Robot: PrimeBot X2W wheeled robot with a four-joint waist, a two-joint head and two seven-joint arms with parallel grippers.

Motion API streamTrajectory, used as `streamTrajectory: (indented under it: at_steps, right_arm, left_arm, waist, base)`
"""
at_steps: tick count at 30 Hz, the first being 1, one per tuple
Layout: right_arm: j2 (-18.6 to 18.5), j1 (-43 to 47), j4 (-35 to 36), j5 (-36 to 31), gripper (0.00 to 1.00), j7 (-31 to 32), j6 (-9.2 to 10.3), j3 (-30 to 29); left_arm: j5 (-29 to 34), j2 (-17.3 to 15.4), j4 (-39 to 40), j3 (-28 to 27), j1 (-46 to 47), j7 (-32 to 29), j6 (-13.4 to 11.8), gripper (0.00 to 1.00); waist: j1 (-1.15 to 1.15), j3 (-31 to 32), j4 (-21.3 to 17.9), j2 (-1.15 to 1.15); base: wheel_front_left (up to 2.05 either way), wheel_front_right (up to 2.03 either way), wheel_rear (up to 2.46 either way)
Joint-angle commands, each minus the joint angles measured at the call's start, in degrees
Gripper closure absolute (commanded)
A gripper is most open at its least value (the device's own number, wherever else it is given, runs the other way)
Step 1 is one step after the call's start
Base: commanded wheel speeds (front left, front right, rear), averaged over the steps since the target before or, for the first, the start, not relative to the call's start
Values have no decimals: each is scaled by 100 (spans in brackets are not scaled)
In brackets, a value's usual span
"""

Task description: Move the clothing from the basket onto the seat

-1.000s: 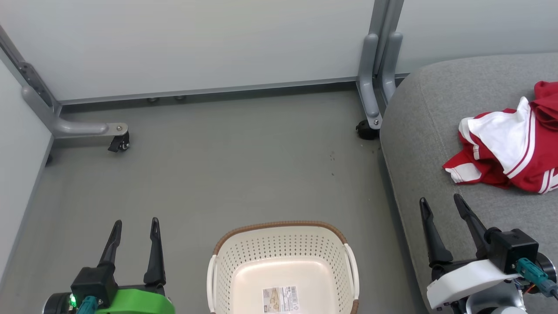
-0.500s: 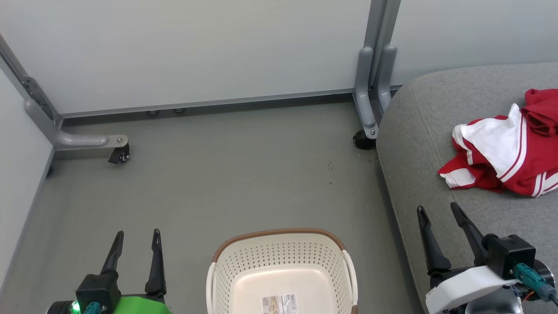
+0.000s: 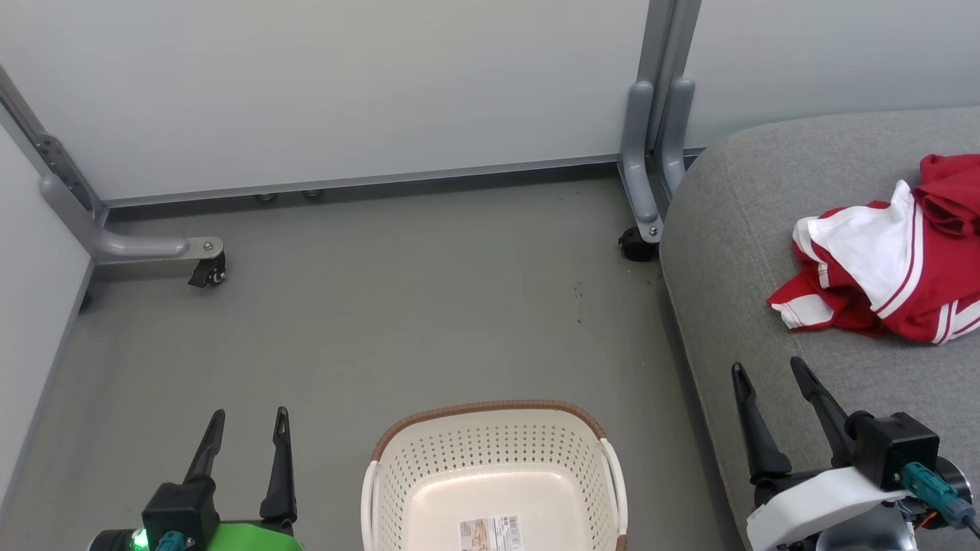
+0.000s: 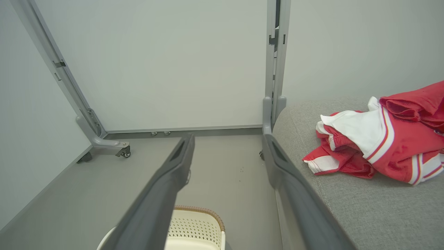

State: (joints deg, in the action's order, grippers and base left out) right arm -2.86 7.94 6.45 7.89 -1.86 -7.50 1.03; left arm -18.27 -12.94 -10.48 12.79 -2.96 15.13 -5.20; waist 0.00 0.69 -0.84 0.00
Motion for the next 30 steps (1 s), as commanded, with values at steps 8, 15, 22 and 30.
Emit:
streamTrajectory:
  at_steps: [8,15,22,30]
  right_arm:
    - [17,20,-106,28,100,-6,0,9]
    - [-37,-87,-243,894,100,12,0,5]
    - [-93,-253,-448,1731,100,45,0,-3]
    - [-130,-391,-628,2546,100,79,0,-21]
  left_arm:
    - [7,85,-123,20,-13,-8,29,100]
    - [-705,169,-142,-160,77,-209,145,100]
    - [-1393,248,-169,-341,177,-407,261,100]
    - [-2074,332,-187,-522,273,-603,377,100]
  waist:
    - [0,4,11,0]
    - [0,-1,16,0]
    - [0,-6,19,0]
    - [0,-12,24,0]
  base:
    - [0,0,0]
    - [0,0,0]
    - [0,0,0]
    - [0,0,0]
